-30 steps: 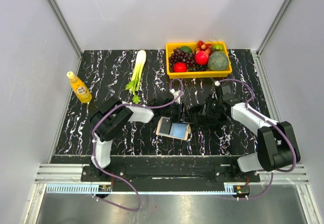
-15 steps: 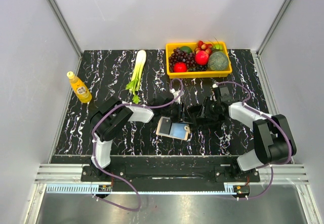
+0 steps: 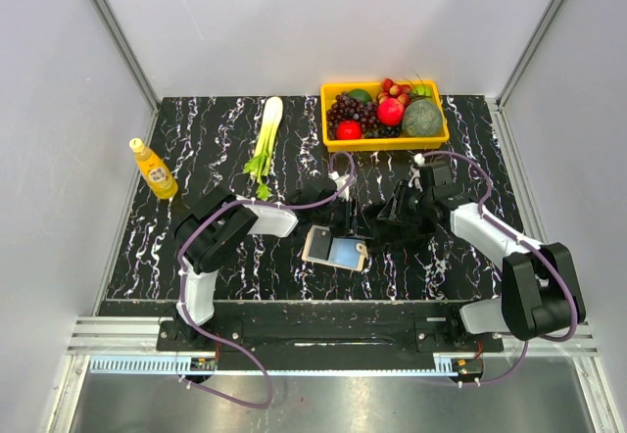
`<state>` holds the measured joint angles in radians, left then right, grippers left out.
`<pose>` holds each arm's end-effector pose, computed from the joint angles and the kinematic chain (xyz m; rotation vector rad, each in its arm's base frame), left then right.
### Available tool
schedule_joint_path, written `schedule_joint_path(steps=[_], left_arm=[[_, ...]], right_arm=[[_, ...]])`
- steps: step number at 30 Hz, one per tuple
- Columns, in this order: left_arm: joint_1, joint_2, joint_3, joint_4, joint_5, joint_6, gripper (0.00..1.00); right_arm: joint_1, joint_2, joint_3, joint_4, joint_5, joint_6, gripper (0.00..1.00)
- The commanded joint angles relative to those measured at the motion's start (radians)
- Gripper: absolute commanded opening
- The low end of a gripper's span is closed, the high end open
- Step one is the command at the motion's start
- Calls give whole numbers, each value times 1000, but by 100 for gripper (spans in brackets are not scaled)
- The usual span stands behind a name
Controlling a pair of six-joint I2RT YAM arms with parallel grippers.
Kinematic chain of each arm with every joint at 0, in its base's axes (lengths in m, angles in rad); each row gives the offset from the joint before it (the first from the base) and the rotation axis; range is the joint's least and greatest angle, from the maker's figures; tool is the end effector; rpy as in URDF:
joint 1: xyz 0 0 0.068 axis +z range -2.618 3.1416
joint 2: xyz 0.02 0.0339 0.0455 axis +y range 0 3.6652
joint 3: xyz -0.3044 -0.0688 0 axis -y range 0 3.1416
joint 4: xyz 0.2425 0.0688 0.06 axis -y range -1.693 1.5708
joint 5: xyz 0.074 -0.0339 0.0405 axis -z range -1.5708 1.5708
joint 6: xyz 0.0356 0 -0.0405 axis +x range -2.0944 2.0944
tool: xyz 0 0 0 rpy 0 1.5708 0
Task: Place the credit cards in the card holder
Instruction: Pick up the credit card from the storage box.
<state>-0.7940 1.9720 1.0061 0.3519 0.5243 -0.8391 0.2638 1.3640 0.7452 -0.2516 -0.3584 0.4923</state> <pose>0.2760 -0.3062 0.1680 0.2893 2.4888 -1.3938 0.2468 0.0796 0.2376 0.1213 2.5165 0.7622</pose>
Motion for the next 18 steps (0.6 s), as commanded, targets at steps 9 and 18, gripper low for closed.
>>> schedule_joint_path(steps=[9, 18], left_arm=[[-7, -7, 28, 25, 14, 14, 45], [-7, -7, 34, 25, 16, 15, 45]], right_arm=[[-1, 150, 60, -72, 125, -63, 55], [-1, 112, 10, 34, -28, -17, 43]])
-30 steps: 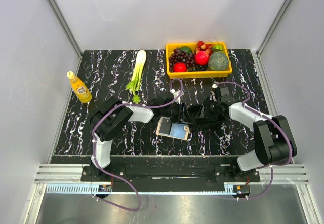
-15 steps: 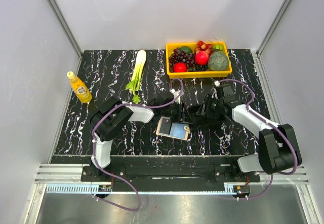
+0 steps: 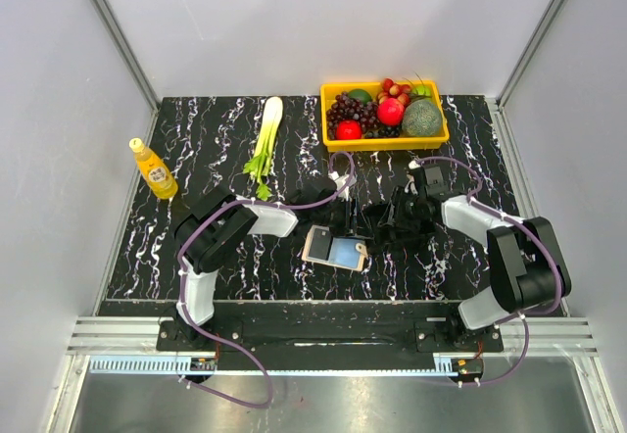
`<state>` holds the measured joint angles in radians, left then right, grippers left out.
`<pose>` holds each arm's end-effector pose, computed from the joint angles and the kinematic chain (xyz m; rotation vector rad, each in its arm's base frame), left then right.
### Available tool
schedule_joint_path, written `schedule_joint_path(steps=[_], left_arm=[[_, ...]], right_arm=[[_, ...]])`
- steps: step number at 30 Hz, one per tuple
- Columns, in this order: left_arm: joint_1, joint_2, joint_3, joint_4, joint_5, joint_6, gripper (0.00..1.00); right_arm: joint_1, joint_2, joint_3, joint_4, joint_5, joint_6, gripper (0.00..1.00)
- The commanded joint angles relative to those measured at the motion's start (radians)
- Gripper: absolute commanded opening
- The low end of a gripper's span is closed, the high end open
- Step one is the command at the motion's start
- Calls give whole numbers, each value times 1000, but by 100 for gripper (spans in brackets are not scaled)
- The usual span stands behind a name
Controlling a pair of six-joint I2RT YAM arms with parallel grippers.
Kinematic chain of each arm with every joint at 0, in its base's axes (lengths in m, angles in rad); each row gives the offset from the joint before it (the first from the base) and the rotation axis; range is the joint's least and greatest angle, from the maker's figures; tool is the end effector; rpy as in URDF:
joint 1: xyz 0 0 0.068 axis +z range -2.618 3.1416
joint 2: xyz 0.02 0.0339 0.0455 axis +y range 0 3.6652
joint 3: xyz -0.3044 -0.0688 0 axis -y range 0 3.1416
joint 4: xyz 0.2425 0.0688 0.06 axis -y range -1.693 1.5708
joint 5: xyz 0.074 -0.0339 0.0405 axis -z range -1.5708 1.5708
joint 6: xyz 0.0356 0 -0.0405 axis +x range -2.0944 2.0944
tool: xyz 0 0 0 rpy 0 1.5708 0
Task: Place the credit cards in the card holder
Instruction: Pick up the credit card from the storage box.
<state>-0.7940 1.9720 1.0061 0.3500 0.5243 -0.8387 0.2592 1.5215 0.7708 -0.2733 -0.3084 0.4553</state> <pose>0.2759 -0.3061 0.1678 0.2892 2.4907 -1.3927 0.2673 0.0820 0.2038 0.1451 2.6607 0.6487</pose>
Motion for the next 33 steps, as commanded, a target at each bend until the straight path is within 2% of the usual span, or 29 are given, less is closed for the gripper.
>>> schedule_joint_path(steps=[1, 2, 4, 6, 10, 11, 12, 14, 18, 28, 30, 33], left_arm=[[-7, -7, 32, 27, 16, 15, 45], [-8, -9, 34, 27, 17, 15, 45], [-8, -5, 38, 27, 17, 15, 45], [-8, -4, 42, 27, 20, 13, 45], [-7, -7, 40, 26, 19, 13, 45], [-8, -7, 39, 26, 19, 13, 45], [-8, -10, 38, 24, 17, 15, 45], [-8, -12, 34, 23, 17, 16, 45], [-7, -15, 28, 27, 16, 15, 45], [-8, -10, 32, 30, 19, 13, 45], [-8, -12, 34, 32, 20, 13, 45], [-8, -12, 35, 32, 19, 13, 45]], right_arm=[[5, -63, -18, 56, -80, 22, 42], [5, -78, -18, 54, -86, 25, 37], [5, -98, -21, 71, -122, 25, 36], [5, -101, -19, 78, -138, 36, 28], [5, -110, -28, 83, -110, 52, 25], [5, -110, -30, 82, -98, 51, 25], [5, -113, -30, 68, -71, 54, 31], [5, -112, -19, 24, 6, 49, 49], [5, -92, -1, -24, 68, 7, 57], [5, 37, 27, -17, -32, -15, 59], [5, 31, 12, 15, -72, -1, 56], [5, 6, -4, 45, -110, 17, 45]])
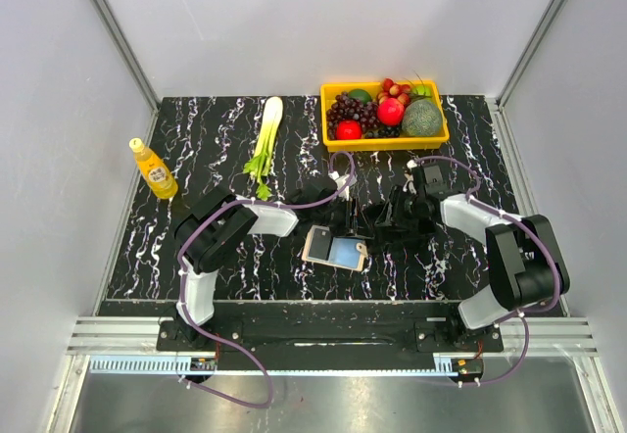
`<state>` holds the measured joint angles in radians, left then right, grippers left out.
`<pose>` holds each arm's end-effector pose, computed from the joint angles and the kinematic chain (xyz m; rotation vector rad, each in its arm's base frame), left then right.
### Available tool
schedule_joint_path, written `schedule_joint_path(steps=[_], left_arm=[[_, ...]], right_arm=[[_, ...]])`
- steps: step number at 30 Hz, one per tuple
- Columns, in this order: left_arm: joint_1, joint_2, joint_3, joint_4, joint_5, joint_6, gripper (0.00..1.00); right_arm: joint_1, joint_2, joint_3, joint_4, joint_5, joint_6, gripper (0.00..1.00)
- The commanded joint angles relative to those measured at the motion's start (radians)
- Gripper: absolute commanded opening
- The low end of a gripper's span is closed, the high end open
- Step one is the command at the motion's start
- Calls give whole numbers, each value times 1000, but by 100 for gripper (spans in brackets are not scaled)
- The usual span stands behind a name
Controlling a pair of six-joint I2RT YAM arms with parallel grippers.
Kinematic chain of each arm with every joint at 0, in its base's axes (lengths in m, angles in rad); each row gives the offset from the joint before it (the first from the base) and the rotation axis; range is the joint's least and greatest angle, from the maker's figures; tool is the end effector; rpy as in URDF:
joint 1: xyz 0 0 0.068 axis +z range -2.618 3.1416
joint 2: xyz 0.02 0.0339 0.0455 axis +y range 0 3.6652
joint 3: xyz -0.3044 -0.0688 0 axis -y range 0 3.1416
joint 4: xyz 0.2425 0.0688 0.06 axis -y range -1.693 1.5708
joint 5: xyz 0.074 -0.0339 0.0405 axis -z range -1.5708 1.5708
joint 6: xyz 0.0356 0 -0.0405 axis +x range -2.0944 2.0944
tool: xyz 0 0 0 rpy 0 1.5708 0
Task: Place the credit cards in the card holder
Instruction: Pick up the credit card from the storage box.
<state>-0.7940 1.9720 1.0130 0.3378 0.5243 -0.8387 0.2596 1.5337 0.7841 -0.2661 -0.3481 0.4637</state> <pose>0.2765 -0.3067 0.1687 0.2876 2.4966 -1.3899 0.2711 0.0846 0.2051 0.1383 2.6568 0.7048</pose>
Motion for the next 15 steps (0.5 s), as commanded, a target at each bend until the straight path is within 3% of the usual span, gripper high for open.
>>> schedule_joint_path(steps=[1, 9, 11, 12, 15], left_arm=[[-7, -10, 27, 44, 17, 13, 45], [-7, -10, 29, 44, 19, 12, 45], [-8, -9, 29, 44, 19, 12, 45], [-8, -12, 27, 44, 19, 12, 45], [-7, -15, 22, 43, 17, 13, 45]], right_arm=[[4, -13, -22, 50, -80, 13, 43], [4, -60, -39, 77, -84, 53, 30], [4, -75, -39, 77, -78, 53, 21], [4, -82, -37, 71, -66, 50, 22], [6, -118, -20, 7, 27, 24, 48]])
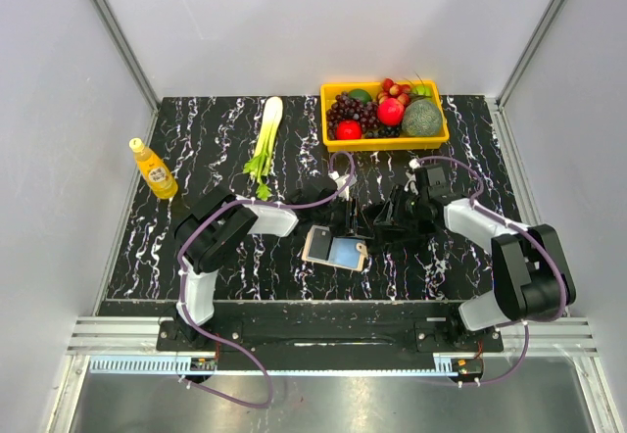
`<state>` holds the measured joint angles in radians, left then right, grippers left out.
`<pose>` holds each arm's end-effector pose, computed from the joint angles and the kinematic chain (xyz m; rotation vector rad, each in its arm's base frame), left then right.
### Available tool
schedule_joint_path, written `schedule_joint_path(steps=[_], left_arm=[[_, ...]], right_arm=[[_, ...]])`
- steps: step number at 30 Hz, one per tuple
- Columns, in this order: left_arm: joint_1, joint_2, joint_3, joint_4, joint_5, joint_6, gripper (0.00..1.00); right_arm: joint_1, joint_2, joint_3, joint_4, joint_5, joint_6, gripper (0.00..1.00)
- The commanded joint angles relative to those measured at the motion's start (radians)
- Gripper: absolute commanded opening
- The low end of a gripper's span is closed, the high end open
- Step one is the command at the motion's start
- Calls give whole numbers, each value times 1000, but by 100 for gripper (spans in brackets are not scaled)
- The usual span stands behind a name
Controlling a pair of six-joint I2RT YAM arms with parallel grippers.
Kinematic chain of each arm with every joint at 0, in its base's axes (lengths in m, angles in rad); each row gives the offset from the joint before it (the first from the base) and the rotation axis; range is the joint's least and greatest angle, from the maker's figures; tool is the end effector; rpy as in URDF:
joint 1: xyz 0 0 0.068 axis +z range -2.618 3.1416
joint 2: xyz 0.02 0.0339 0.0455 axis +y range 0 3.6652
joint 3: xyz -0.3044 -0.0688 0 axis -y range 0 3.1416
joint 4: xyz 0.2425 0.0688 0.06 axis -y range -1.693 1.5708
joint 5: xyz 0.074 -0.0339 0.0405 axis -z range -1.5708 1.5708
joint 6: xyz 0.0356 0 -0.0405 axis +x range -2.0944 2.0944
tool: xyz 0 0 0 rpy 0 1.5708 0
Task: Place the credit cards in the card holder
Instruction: Pick up the credit card from the storage box.
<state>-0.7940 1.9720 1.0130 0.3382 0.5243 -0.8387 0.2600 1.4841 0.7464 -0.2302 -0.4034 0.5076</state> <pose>0.2765 -0.3067 0.1687 0.2878 2.4961 -1.3901 0.2612 0.0839 0.2101 0.1581 2.6184 0.8011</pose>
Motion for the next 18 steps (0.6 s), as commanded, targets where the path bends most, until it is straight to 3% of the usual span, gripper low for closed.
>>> schedule_joint_path(steps=[1, 7, 18], left_arm=[[-8, -18, 19, 44, 17, 13, 45], [-8, -50, 12, 29, -12, 32, 45], [-8, -101, 22, -108, -103, 110, 50]], right_arm=[[4, -77, 19, -44, 113, -35, 50], [4, -27, 36, -100, 173, -87, 59], [4, 39, 28, -66, 143, -70, 61]])
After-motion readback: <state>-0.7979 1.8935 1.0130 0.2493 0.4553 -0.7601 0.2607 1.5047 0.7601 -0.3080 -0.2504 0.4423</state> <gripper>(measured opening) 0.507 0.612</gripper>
